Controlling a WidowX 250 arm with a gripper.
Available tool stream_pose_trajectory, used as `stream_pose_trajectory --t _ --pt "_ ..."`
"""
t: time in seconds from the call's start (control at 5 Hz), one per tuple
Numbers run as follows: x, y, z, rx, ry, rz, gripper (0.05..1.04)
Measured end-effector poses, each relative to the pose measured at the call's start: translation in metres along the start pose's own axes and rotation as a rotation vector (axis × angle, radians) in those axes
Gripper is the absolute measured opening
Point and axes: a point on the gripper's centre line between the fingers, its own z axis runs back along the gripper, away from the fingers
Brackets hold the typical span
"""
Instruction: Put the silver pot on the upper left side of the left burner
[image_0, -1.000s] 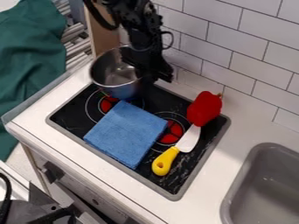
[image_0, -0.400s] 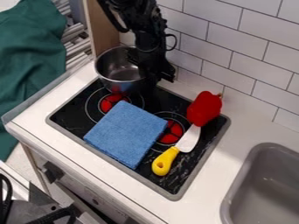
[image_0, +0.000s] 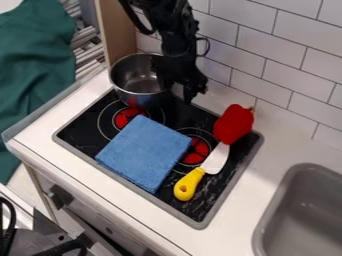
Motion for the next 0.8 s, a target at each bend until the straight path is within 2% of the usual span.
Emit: stream_pose_trajectory --t 0.2,0.4,0.6,0.8 --pt "0.015 0.004 0.024 -0.025 -0.014 0.028 1.016" --pt "0.023 0.005 0.056 -0.011 -0.008 0.032 1.011" --pt "0.013 -0.002 0.073 -0.02 0.042 0.019 1.008" --pt "-0.025 -0.014 0.08 0.005 0.113 0.056 1.008"
